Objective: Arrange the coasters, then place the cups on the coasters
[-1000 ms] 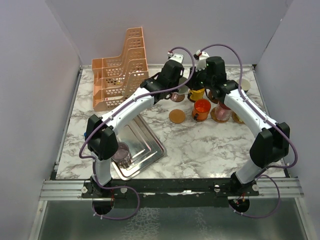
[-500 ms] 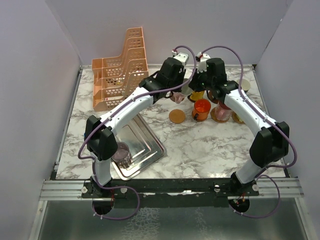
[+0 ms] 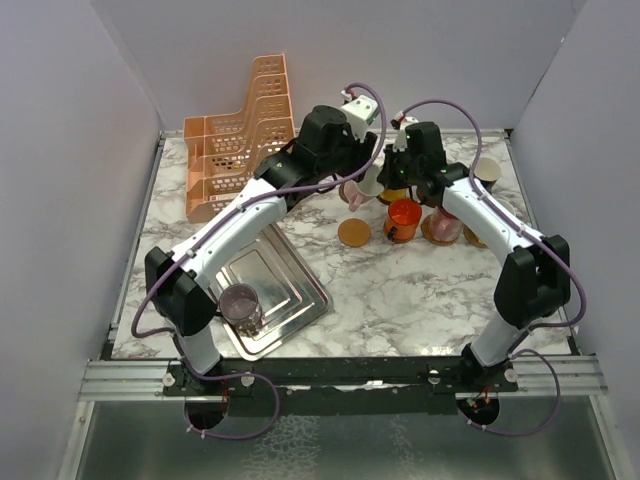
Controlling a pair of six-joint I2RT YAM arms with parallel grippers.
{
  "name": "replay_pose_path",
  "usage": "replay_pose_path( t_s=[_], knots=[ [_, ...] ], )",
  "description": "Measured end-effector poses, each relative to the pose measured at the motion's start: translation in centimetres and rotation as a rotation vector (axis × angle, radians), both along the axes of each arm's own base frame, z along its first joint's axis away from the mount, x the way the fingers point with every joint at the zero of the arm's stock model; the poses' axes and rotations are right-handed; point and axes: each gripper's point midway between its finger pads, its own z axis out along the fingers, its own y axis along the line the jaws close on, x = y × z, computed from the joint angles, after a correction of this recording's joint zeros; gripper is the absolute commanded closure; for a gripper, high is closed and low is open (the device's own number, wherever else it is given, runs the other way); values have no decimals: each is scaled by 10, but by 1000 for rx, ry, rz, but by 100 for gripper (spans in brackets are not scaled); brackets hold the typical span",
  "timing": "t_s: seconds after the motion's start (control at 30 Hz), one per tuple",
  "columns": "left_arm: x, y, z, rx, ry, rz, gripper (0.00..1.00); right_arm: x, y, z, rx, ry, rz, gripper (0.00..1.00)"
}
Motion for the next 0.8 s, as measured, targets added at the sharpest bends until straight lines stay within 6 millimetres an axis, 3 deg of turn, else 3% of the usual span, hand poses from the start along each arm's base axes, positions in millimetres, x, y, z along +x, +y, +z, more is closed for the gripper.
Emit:
replay_pose_path(
  t_s=[0.23,0.4,0.67,0.8],
  knots=[
    [-8,43,2,109,-70,15,34,28,-4,-11,-13,56,-127,99],
    [-8,67,0,170,-105,52,31,46,-4,-25,-26,98,-194,99],
    [-5,79,-6,212,-115,75,27,58,-3,-36,-52,127,-228,99],
    [-3,80,-8,217,-117,78,20,69,2,-37,-48,121,-228,99]
  ],
)
